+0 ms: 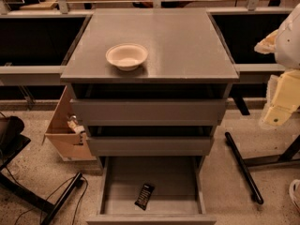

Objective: Pick rxbar chocolate from bottom drawer and place on counter

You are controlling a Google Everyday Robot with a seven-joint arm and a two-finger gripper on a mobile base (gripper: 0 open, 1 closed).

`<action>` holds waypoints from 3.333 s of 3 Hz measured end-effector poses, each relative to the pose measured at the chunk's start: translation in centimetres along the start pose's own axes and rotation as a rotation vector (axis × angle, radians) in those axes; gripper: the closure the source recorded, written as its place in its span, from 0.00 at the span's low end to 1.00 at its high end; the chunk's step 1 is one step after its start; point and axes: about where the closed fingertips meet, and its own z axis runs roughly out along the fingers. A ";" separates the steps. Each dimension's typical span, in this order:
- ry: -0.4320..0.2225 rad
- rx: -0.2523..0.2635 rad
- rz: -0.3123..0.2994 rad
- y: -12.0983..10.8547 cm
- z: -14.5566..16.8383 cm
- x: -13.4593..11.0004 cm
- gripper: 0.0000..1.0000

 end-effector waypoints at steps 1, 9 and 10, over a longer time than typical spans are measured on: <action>0.000 0.001 -0.002 0.0 0.2 0.0 0.00; 0.151 0.065 -0.634 4.9 41.6 -4.5 0.00; 0.161 0.078 -0.646 4.4 41.0 -4.3 0.00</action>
Offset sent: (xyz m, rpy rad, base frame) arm 0.0310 -0.0019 -0.1039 -0.0242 -0.0186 0.0638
